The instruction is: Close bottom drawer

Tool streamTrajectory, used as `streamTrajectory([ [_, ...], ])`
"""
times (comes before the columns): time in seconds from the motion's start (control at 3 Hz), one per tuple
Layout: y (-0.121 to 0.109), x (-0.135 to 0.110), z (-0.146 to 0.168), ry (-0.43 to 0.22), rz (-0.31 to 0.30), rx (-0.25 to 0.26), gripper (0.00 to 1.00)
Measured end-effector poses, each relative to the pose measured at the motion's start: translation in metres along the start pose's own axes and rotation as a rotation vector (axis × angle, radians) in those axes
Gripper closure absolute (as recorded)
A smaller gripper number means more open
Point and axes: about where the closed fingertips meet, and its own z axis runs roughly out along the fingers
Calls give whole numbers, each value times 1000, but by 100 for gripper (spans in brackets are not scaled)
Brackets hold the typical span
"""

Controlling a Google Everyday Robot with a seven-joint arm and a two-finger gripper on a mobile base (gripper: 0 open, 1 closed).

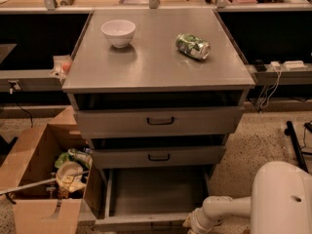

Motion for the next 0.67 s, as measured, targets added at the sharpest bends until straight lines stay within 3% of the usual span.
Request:
streamTrajectory([
  [0.33,0,0,0,0,0,0,0],
  [0.67,0,0,0,0,0,0,0],
])
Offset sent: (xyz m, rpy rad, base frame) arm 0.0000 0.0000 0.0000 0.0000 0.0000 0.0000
